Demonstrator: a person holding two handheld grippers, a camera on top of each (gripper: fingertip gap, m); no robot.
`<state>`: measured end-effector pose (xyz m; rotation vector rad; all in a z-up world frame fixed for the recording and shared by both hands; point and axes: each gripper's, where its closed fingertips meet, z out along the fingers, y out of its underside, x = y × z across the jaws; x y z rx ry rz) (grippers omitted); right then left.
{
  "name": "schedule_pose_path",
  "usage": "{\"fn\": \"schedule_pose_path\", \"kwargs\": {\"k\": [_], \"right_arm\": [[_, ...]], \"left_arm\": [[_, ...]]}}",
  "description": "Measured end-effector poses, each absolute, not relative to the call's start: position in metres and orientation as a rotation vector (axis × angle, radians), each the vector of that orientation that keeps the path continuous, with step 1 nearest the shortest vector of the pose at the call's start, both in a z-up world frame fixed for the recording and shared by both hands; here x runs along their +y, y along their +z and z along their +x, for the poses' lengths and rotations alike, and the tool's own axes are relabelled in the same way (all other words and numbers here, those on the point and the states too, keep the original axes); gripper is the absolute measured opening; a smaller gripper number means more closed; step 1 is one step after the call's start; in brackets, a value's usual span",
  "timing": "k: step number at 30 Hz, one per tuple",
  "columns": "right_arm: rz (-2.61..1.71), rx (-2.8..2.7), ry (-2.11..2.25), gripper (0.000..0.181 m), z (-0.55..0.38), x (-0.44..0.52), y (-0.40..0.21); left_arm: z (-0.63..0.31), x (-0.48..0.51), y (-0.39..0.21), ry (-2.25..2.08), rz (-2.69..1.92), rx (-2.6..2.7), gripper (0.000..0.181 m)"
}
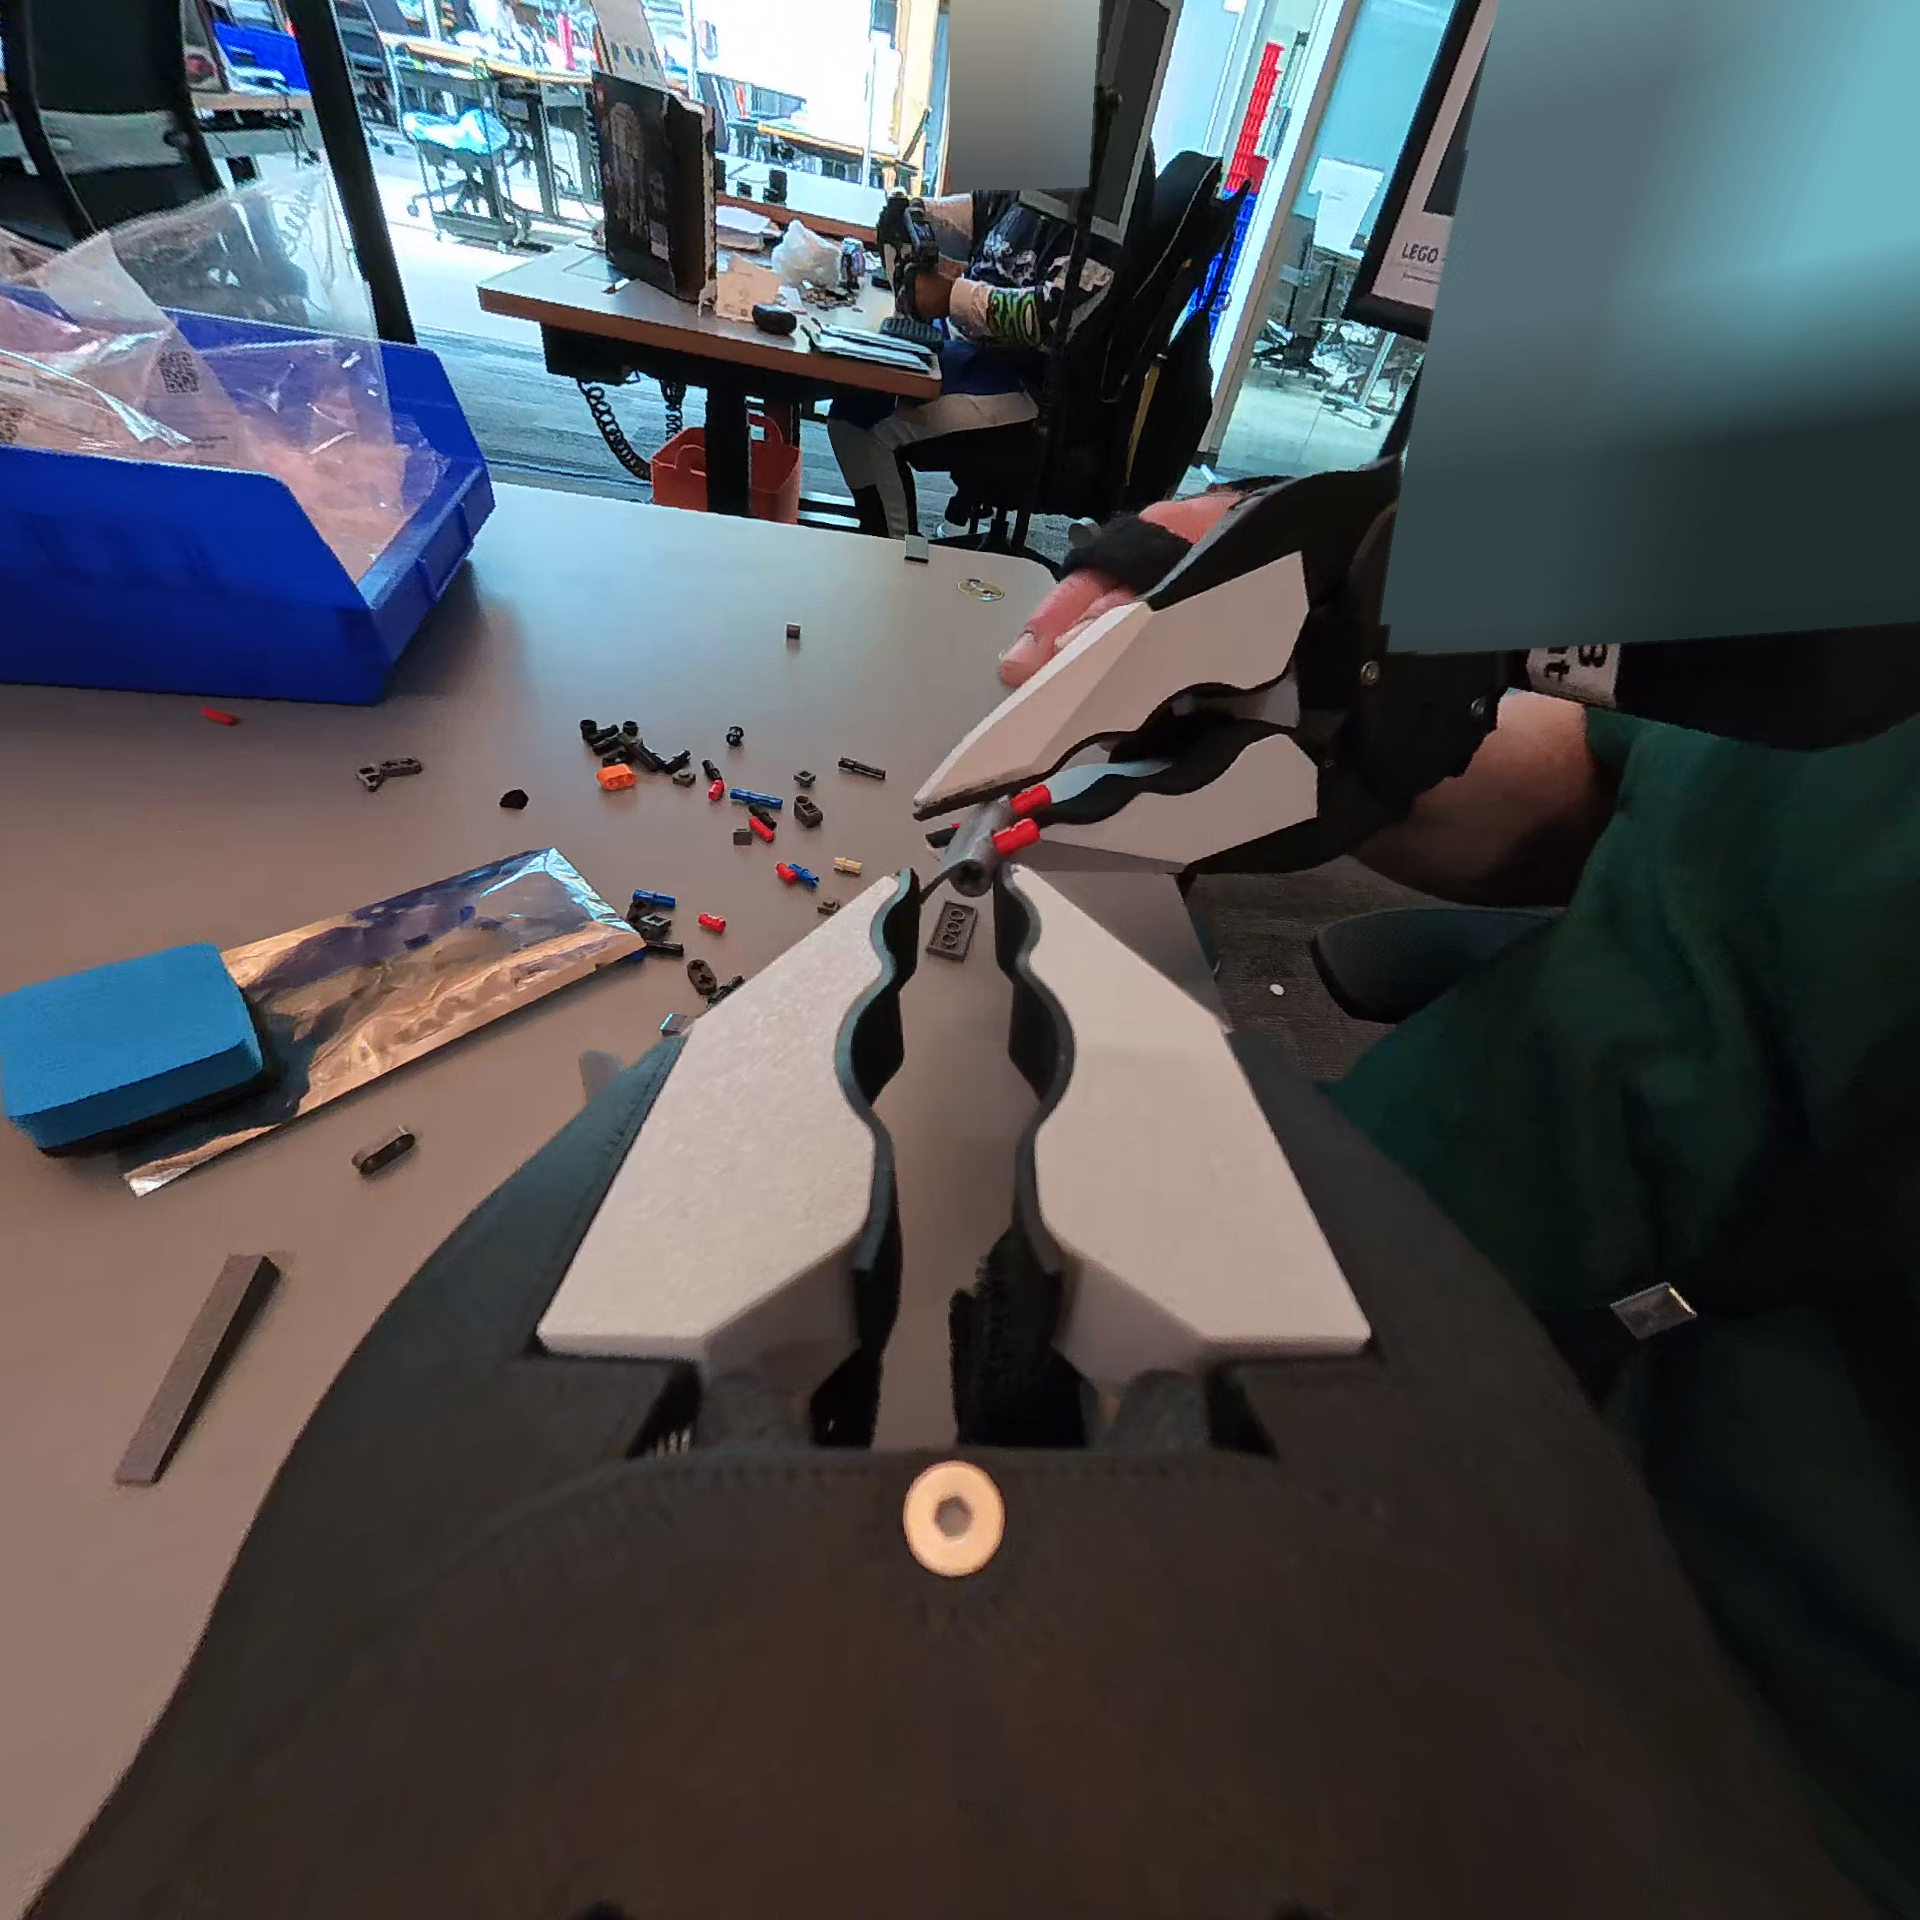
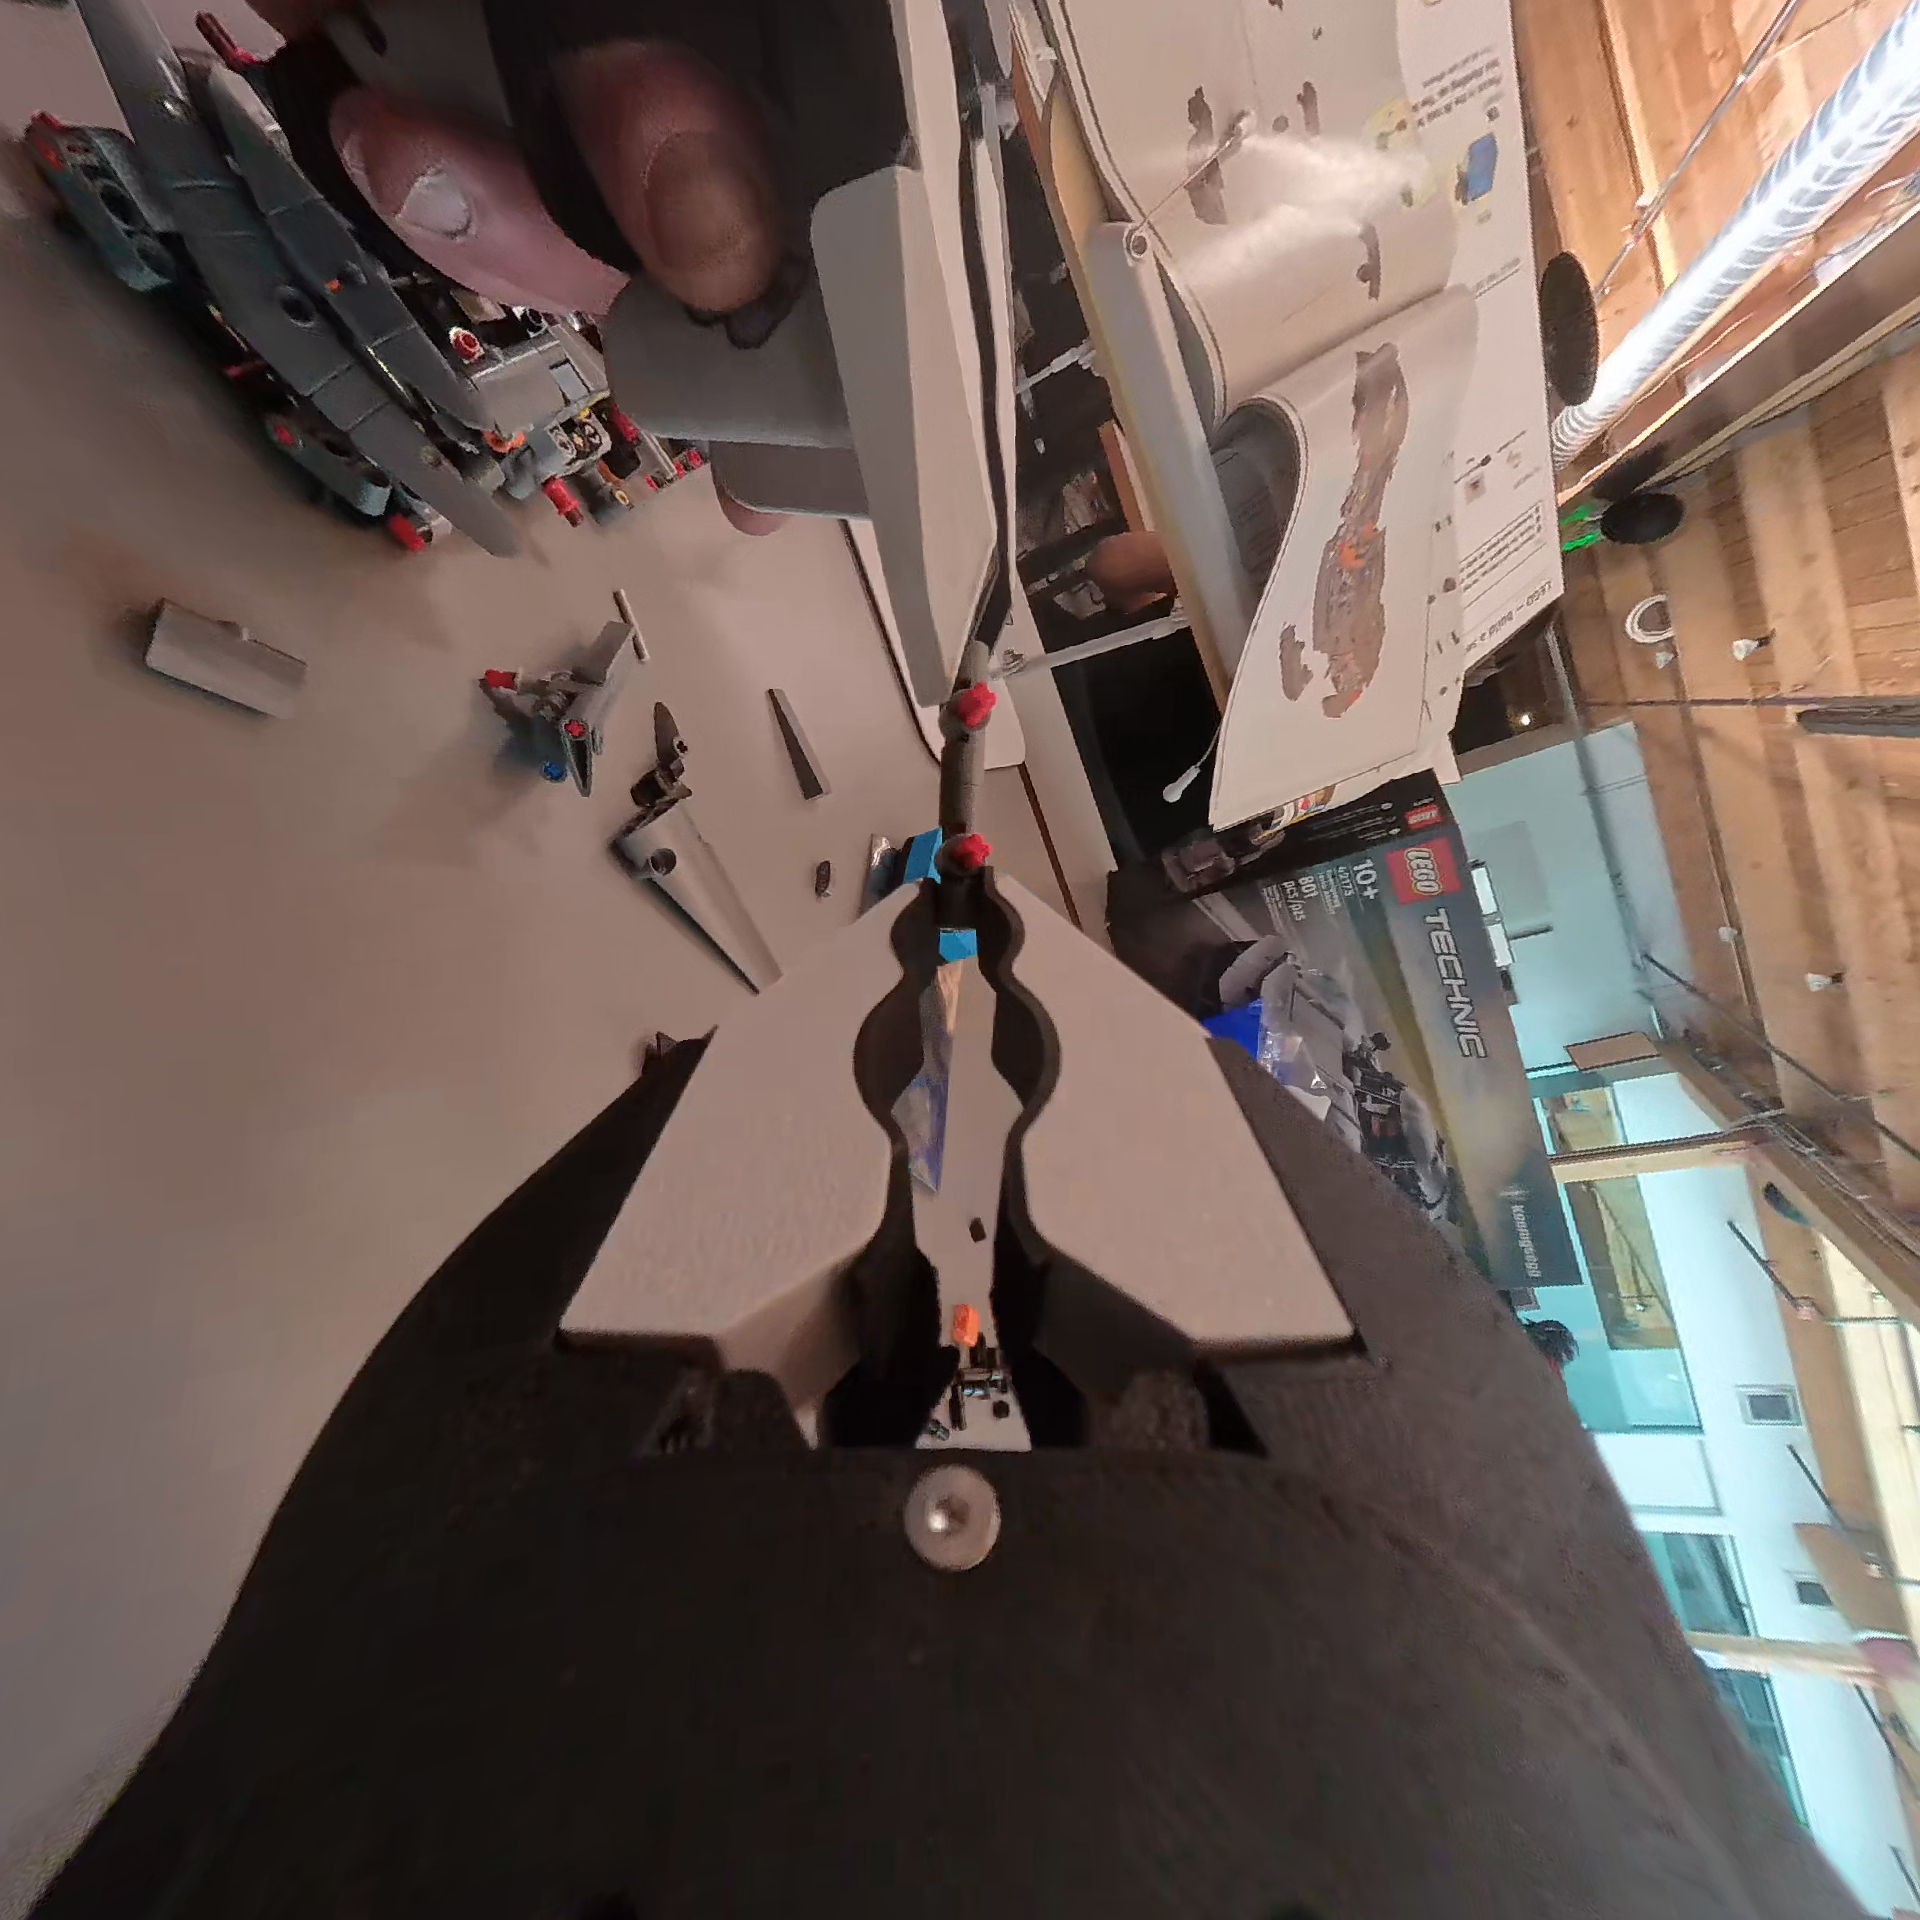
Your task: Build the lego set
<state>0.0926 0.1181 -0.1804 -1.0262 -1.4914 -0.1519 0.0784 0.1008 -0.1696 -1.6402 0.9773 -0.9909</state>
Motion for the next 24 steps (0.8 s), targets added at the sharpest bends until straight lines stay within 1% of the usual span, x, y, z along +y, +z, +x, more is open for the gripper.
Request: {"fn": "schedule_pose_path", "kwargs": {"k": [4,6,7,8,9,12,13,14,15,18,24], "right_arm": [[-1.049,-1.491,-0.051,0.008,0.09,0.117,-0.181],[-1.097,-1.489,0.094,0.023,0.091,0.113,-0.18],[-1.138,-1.485,0.2,0.028,0.092,0.111,-0.179],[-1.189,-1.492,0.305,0.029,0.094,0.109,-0.179],[-1.224,-1.504,0.396,0.029,0.095,0.107,-0.179],[-1.262,-1.492,0.615,0.036,0.092,0.103,-0.171],[-1.258,-1.479,0.616,0.032,0.091,0.106,-0.169],[-1.237,-1.491,0.574,0.014,0.09,0.108,-0.171],[-1.23,-1.532,0.526,0.003,0.088,0.108,-0.179],[-1.277,-1.546,0.482,0.0,0.086,0.113,-0.196],[-1.263,-1.557,0.461,0.0,0.086,0.114,-0.201]], "left_arm": [[0.075,0.102,-0.164,-0.868,-1.572,1.014,0.01],[0.075,0.099,-0.158,-0.785,-1.501,1.06,0.01],[0.075,0.099,-0.158,-0.72,-1.484,1.091,0.009],[0.074,0.1,-0.159,-0.652,-1.48,1.115,0.009],[0.075,0.1,-0.162,-0.601,-1.476,1.143,0.0],[0.081,0.097,-0.165,-0.505,-1.427,1.208,0.0],[0.081,0.098,-0.17,-0.498,-1.445,1.227,0.0],[0.08,0.101,-0.175,-0.49,-1.467,1.225,0.0],[0.08,0.102,-0.177,-0.505,-1.477,1.224,0.0],[0.078,0.101,-0.181,-0.533,-1.482,1.23,0.0],[0.08,0.102,-0.188,-0.54,-1.506,1.253,0.0]]}}
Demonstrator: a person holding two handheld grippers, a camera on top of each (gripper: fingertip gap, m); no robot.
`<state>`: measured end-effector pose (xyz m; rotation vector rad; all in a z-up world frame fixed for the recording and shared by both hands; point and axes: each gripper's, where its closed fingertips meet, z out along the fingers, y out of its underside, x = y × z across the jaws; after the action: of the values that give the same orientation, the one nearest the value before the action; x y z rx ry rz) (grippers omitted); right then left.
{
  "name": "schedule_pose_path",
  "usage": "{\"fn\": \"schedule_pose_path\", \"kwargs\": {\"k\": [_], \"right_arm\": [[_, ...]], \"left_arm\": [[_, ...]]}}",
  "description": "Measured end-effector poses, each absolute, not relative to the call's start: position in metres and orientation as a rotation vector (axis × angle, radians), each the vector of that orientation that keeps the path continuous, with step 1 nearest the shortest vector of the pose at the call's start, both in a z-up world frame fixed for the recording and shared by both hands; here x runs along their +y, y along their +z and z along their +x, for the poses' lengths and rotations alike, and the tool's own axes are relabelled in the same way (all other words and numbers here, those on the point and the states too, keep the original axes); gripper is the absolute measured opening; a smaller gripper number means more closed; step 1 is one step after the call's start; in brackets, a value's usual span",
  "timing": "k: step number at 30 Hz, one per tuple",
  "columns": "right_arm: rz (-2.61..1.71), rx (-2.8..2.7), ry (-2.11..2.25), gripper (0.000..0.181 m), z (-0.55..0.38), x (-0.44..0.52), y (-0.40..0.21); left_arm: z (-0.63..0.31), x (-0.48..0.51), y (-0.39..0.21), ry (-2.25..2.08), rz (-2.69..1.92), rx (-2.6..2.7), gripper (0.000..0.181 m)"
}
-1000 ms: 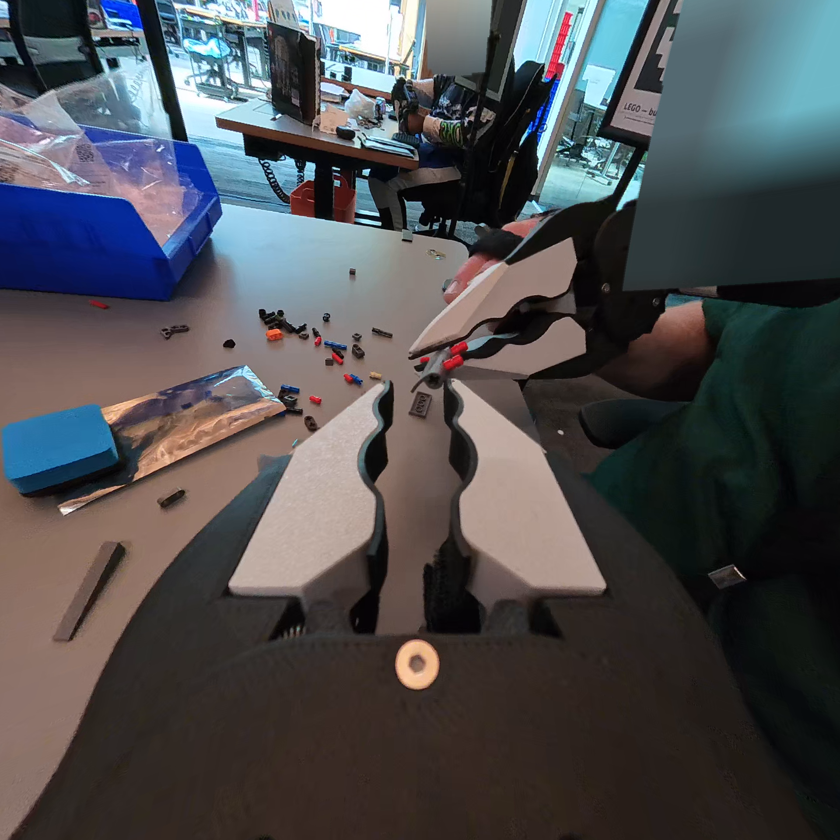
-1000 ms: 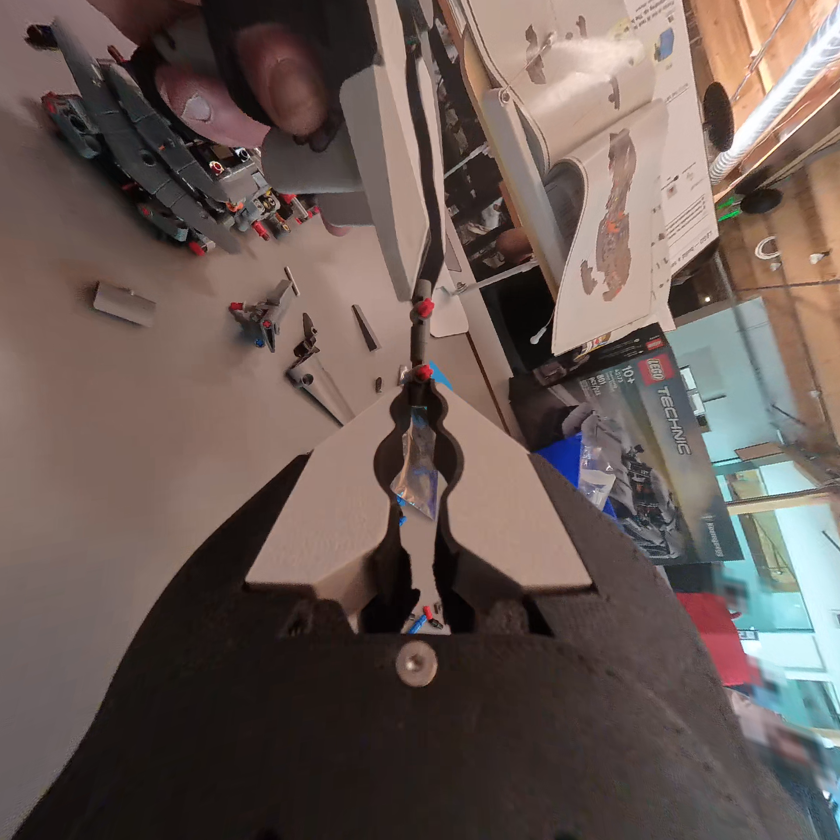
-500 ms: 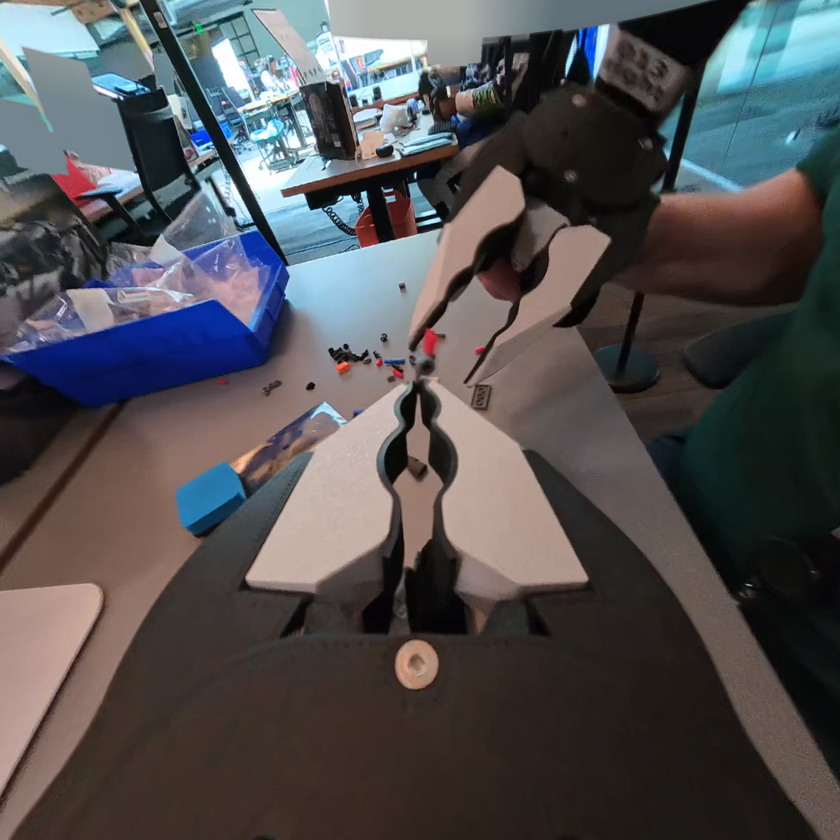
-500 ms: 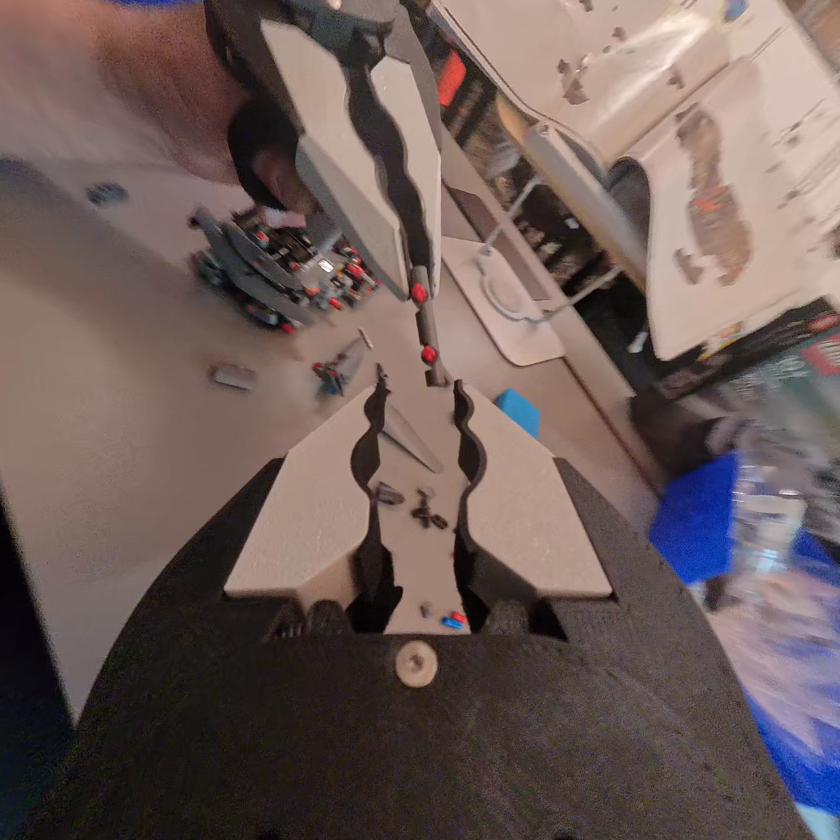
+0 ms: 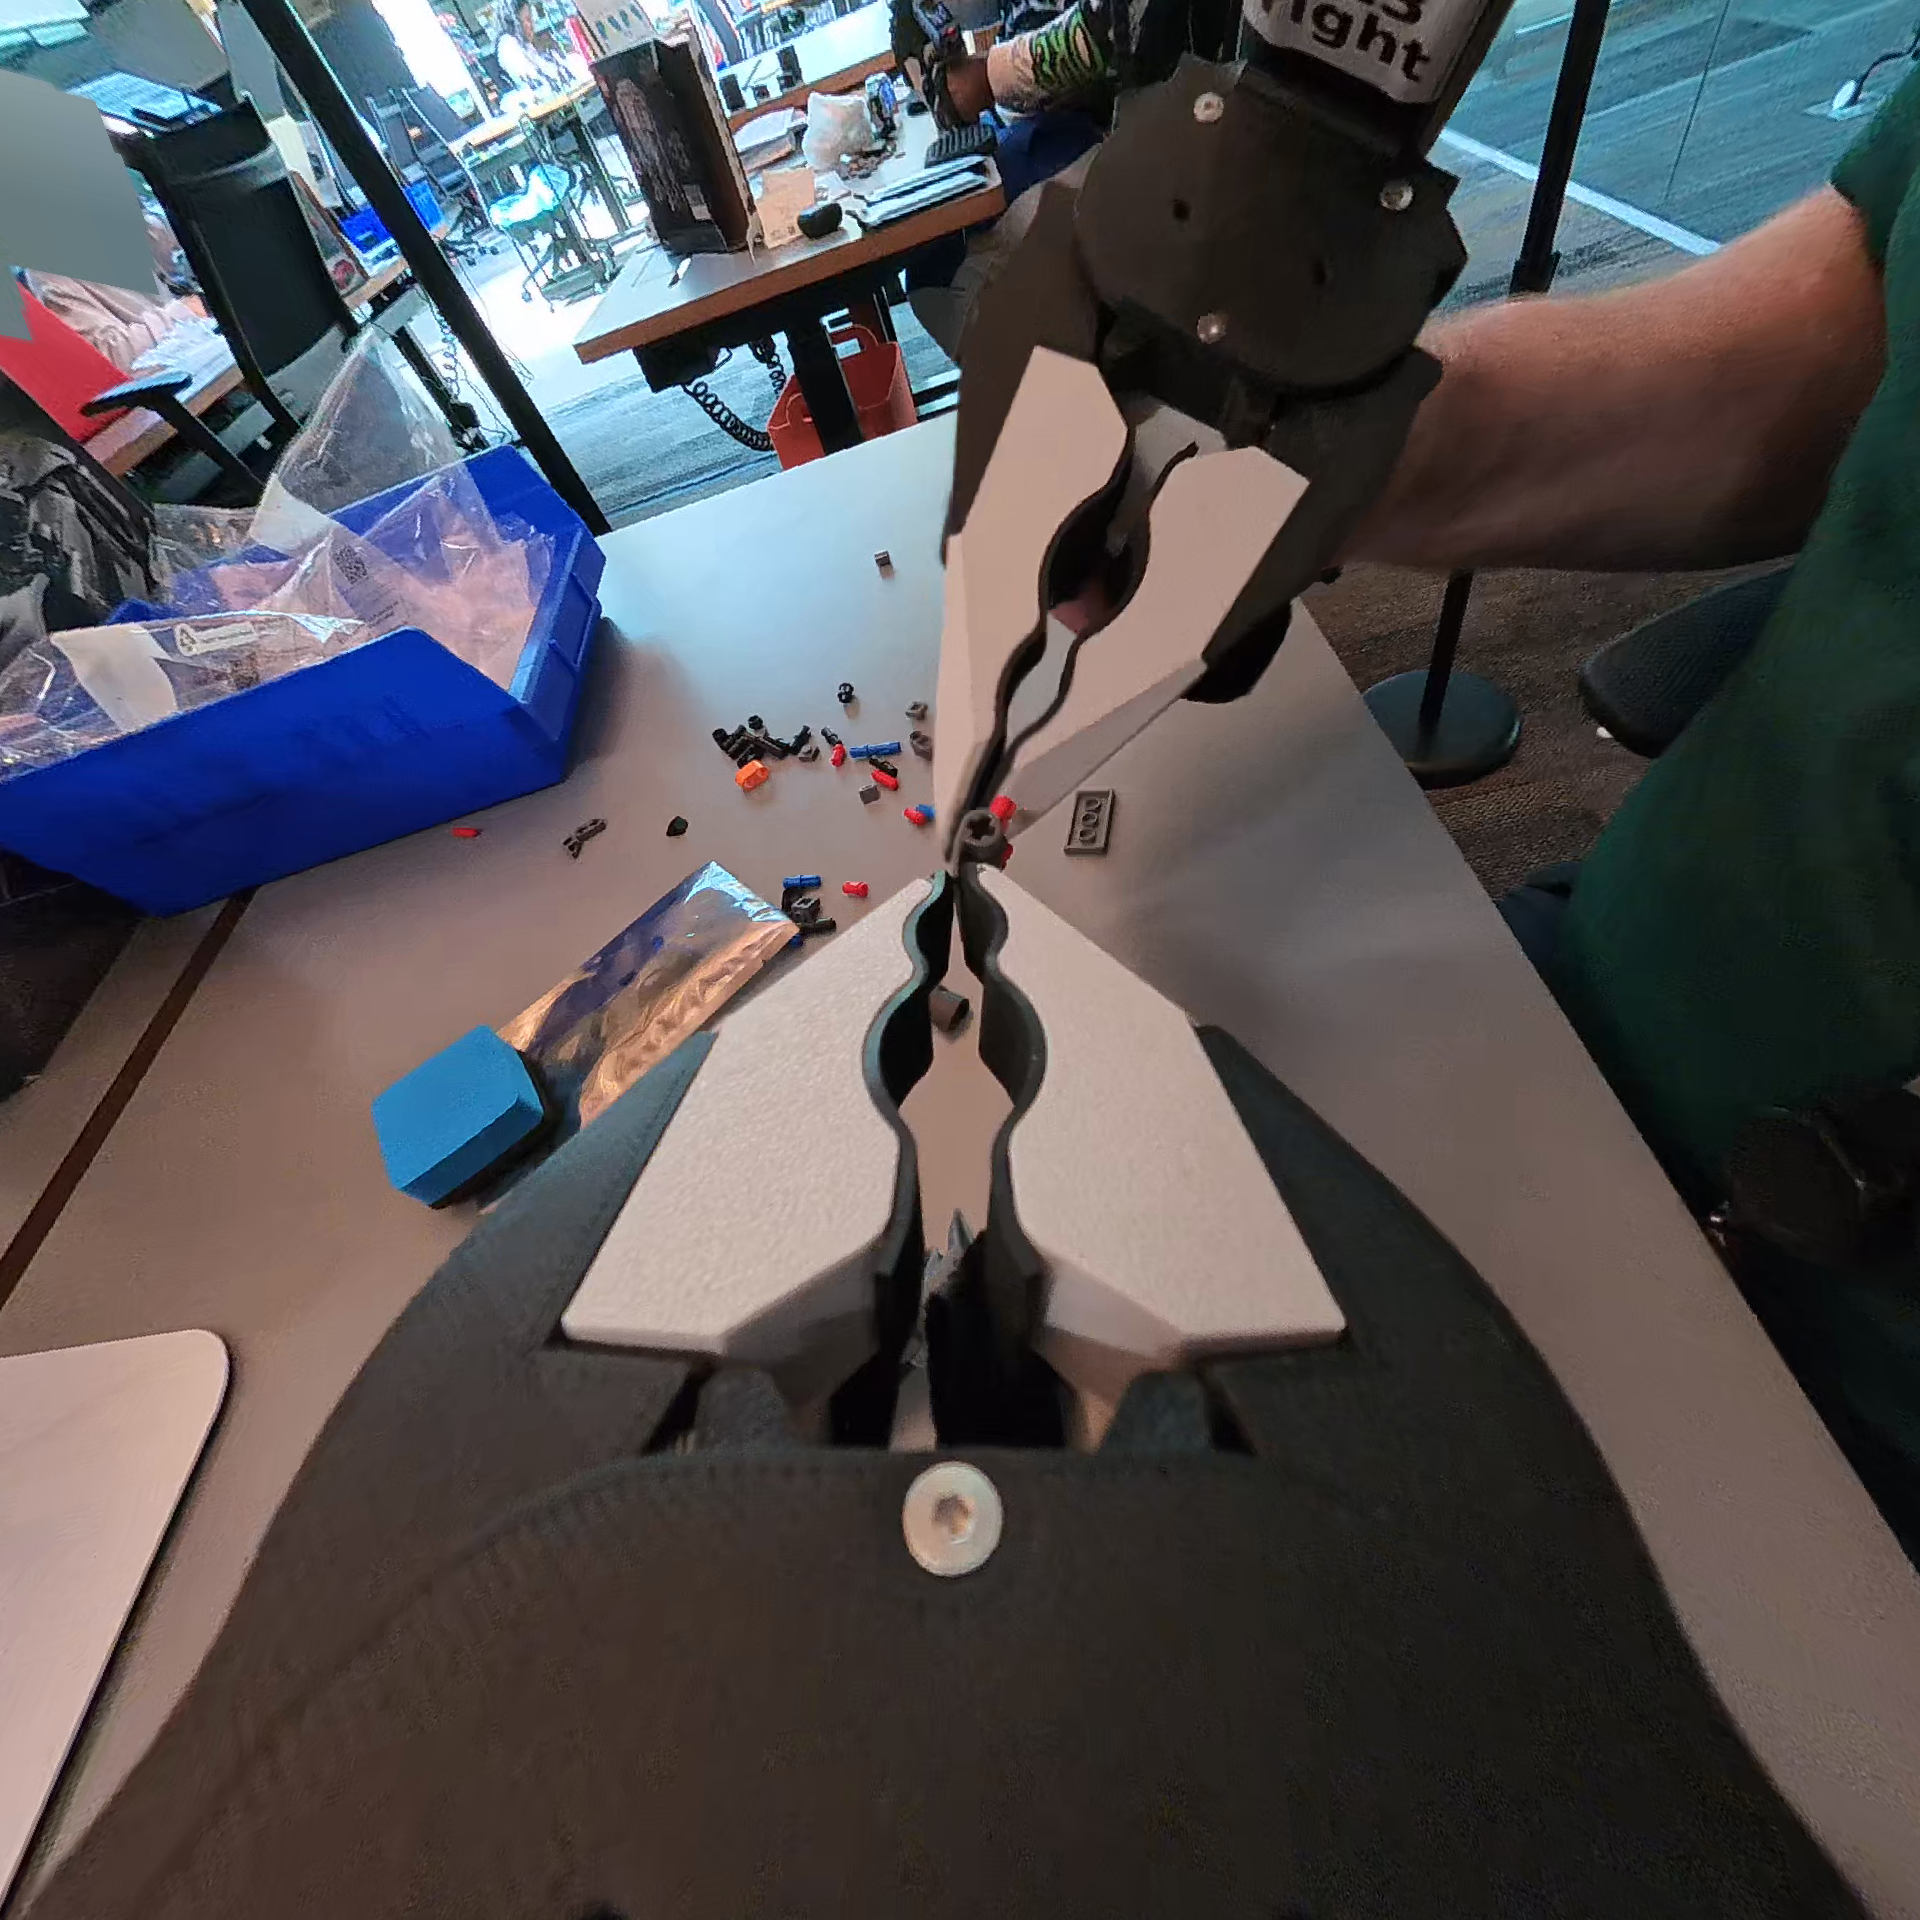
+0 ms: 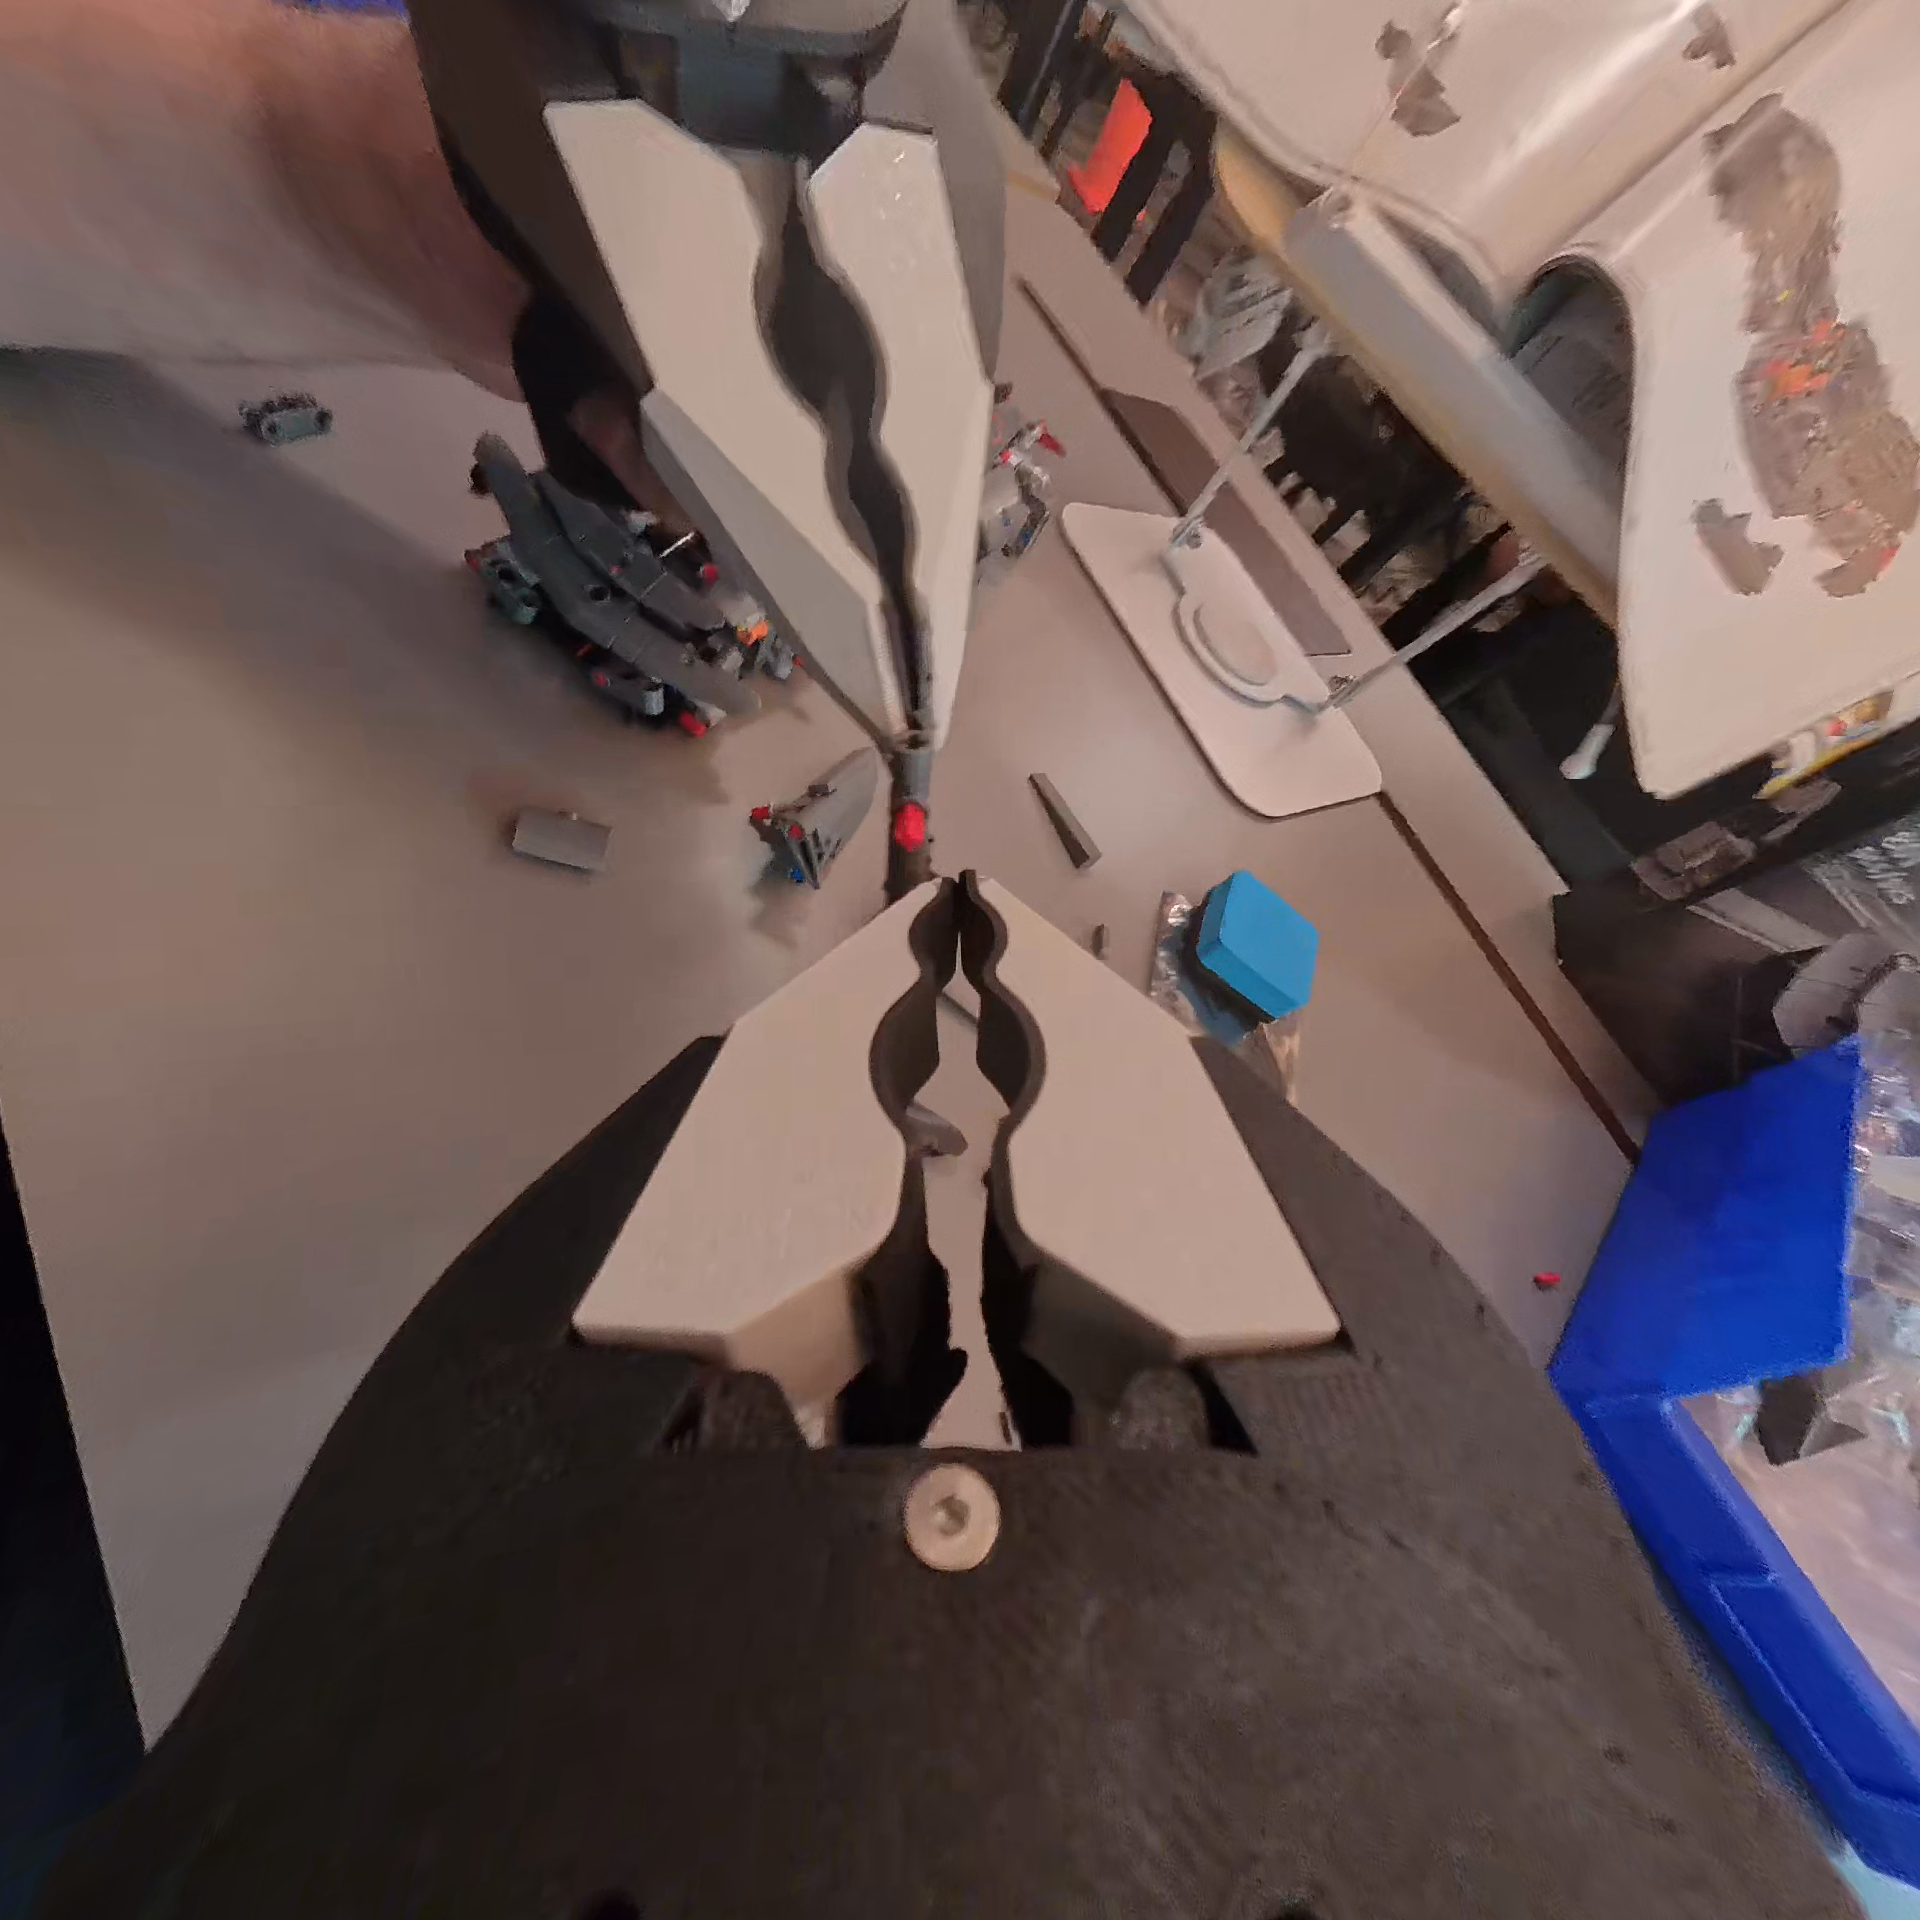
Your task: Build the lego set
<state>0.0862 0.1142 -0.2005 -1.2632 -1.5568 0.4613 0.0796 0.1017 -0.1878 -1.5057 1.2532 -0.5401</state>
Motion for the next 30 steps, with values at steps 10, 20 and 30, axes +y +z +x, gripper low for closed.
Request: {"fn": "schedule_pose_path", "kwargs": {"k": [10,20,30], "right_arm": [[-1.262,-1.552,0.659,0.02,0.07,0.112,-0.198],[-1.249,-1.602,0.615,0.005,0.06,0.12,-0.194],[-1.084,-1.611,0.102,0.005,0.061,0.146,-0.178]], "left_arm": [[0.074,0.108,-0.185,-0.468,-1.514,1.238,0.0],[0.066,0.117,-0.179,-0.458,-1.53,1.171,0.0],[0.048,0.125,-0.159,-0.782,-1.591,0.901,0.027]]}}
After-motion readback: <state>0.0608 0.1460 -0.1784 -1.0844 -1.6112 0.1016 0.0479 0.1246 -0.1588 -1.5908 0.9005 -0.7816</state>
